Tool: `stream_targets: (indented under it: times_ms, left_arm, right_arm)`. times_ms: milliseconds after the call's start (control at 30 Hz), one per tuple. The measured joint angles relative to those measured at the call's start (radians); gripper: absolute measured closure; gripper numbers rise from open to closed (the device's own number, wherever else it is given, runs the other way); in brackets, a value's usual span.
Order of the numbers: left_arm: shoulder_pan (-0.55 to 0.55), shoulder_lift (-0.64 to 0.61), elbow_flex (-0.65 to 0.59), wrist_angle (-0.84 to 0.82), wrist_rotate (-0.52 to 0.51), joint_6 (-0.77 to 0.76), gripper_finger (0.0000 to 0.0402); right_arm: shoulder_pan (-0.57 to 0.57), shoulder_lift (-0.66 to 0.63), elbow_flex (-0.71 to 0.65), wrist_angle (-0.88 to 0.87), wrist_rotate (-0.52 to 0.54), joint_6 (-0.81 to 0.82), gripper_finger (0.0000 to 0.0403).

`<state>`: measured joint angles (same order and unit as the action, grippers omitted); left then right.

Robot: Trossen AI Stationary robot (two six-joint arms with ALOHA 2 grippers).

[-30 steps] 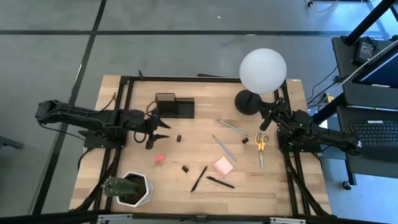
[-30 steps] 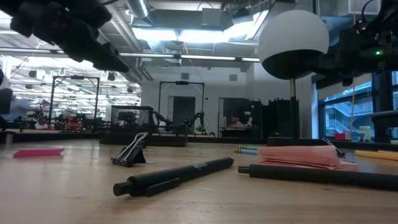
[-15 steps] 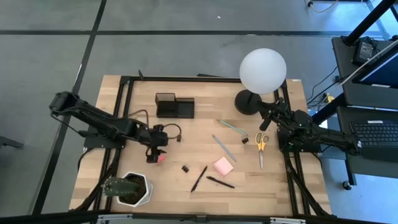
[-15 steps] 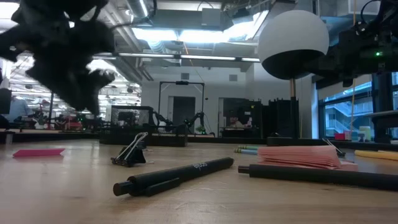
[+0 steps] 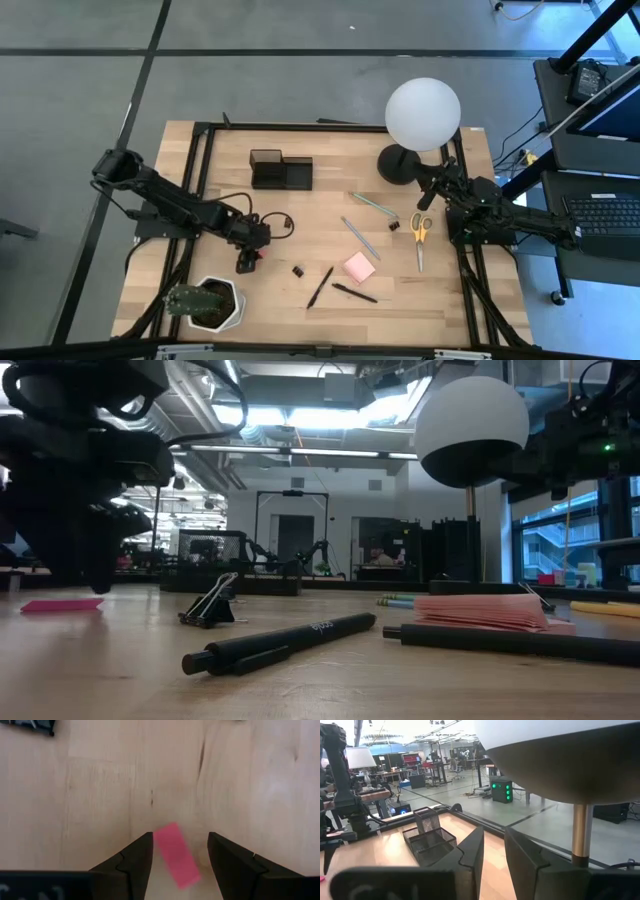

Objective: Pick and place office supplies into organizer
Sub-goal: Put the pink eraser into the desk organizer

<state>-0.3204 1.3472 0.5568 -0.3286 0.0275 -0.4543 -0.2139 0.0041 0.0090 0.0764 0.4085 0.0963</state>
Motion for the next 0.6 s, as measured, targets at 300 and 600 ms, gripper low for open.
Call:
stream_targets:
  times_ms: [300, 600]
  left_arm:
    - [-0.019, 0.085, 0.006, 0.002, -0.031, -0.01, 0.0217]
    - [-0.021, 0.096, 0.006, -0.021, -0.013, -0.019, 0.0217]
  right_arm:
    - [0.0, 0.0, 0.0, -0.002, 0.0, -0.024, 0.0322]
    - [0.0, 0.0, 0.0, -0.002, 0.0, -0.025, 0.0322]
